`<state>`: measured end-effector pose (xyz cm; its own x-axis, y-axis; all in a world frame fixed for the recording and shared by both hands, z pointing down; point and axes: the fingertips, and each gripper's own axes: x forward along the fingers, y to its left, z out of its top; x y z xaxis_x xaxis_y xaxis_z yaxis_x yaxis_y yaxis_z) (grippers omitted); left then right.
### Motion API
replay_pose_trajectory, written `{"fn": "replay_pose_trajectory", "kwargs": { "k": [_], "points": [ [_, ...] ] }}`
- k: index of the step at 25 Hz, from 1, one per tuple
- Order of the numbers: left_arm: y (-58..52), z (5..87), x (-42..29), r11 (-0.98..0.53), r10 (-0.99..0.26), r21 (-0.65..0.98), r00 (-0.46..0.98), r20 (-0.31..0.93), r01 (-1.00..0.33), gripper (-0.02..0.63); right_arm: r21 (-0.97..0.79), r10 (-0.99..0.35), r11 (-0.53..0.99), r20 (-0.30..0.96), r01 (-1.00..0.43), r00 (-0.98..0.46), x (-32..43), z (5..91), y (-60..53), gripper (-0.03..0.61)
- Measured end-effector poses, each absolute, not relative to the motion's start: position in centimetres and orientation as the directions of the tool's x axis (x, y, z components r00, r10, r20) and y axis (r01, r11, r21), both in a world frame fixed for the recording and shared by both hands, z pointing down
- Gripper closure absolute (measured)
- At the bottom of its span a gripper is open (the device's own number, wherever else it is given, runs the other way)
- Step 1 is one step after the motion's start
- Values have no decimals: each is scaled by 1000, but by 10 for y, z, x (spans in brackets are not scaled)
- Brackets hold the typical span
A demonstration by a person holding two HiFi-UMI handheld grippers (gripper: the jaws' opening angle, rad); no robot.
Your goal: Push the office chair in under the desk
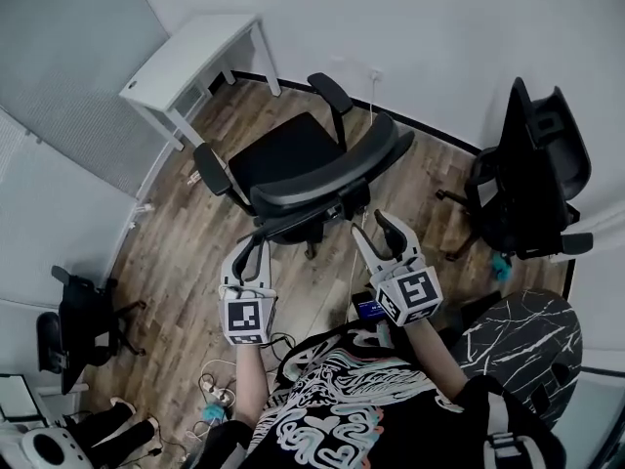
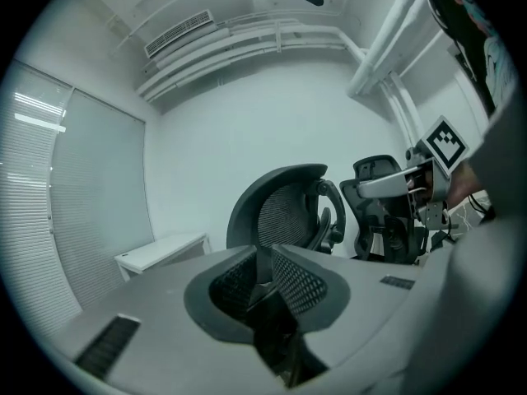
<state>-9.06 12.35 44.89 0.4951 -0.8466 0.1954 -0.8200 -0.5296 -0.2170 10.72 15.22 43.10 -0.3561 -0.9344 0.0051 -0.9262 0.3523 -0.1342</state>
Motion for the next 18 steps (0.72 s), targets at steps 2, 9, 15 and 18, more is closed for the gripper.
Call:
{"fn": "replay_pose_trajectory", "kwargs": {
  "k": [2,9,15,18],
  "points": [
    [122,451,-88,-520,-853,-231,482,201,-822,529,-147,-935,349,10,-925,-355,115,435,147,402],
    [123,461,-92,-500,-863,-283,442,246,-818,497,-180,-918,379,52,-908,-394,106,453,134,349],
    [112,472,-96,-518,-850,-288,446,280,-805,451,-159,-923,371,41,-915,-382,104,451,120,299],
    [109,480,-94,-549,-828,-295,461,319,-782,410,-168,-923,372,41,-913,-383,103,450,116,282]
  ]
}}
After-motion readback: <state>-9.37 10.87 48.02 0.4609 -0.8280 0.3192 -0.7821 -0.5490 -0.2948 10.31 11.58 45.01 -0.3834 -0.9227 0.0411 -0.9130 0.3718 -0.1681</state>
